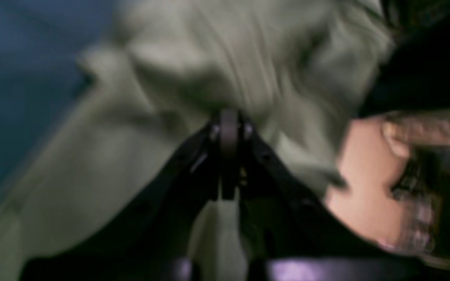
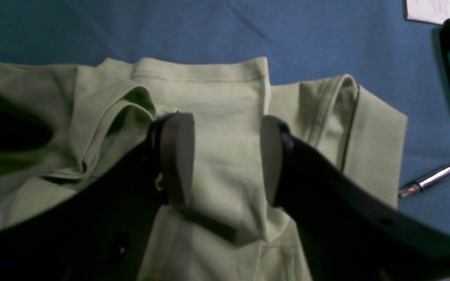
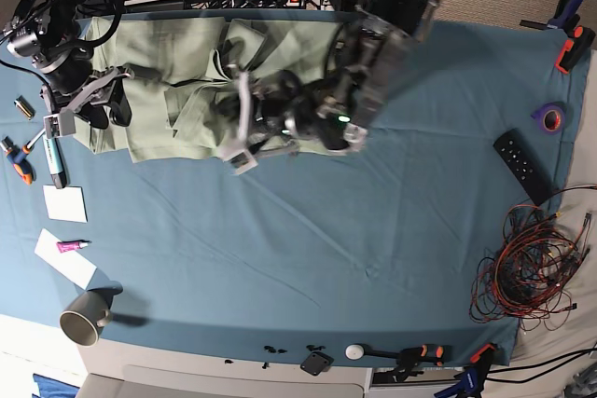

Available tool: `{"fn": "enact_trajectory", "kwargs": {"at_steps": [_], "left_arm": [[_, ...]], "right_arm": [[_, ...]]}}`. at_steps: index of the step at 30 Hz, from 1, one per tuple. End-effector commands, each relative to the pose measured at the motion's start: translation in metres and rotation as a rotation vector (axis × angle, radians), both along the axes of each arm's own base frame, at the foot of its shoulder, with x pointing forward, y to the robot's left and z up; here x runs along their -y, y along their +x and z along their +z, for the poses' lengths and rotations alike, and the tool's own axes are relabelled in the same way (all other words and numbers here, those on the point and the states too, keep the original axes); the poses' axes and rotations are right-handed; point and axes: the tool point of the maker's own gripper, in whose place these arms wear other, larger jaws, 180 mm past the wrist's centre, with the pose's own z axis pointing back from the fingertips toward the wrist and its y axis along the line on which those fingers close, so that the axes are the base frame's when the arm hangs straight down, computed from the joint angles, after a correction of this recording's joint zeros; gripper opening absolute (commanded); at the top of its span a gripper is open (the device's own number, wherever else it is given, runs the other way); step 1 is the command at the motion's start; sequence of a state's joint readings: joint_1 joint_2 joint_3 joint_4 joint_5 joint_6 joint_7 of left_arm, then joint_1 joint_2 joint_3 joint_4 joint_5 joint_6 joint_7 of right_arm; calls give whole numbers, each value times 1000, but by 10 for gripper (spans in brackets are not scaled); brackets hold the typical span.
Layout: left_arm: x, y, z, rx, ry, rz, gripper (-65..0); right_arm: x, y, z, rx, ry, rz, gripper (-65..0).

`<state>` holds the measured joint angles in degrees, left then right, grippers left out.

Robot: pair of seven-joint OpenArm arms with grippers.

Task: Fold the T-shirt properly
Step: 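Fold the bundle further toward the right gripper with the left gripper, then lift the left gripper off the bundle and hold the strip end with the right gripper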

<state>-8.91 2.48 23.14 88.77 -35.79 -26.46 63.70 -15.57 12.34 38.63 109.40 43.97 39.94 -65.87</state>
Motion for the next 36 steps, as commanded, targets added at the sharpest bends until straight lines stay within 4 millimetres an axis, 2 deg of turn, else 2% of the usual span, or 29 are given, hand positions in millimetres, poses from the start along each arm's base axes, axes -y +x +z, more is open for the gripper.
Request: {"fn": "enact_trajectory", "kwargs": {"at_steps": [1, 5, 9, 15, 20, 22, 30, 36], "left_arm": [[5, 1, 21, 34, -65, -17, -650], [-8, -15, 19, 57, -65, -24, -650], [-16, -28, 3, 50, -27, 9, -650], [-22, -32, -14, 61, 14, 76, -650], [-22, -32, -15, 56, 19, 85, -650], [-17, -35, -11, 19, -22, 95, -650], [22, -73, 15, -94, -204, 35, -650], [53, -117, 32, -37, -267, -171, -650]], "right_arm": [[2, 7, 14, 55, -5, 4, -374], [2, 7, 14, 56, -5, 4, -374], [2, 7, 14, 56, -5, 4, -374], [2, 7, 14, 58, -5, 4, -374], [2, 7, 14, 60, -4, 4, -374], [2, 7, 15, 63, -4, 4, -374], [2, 8, 16, 69, -3, 3, -374], [2, 8, 16, 69, -3, 3, -374]]}}
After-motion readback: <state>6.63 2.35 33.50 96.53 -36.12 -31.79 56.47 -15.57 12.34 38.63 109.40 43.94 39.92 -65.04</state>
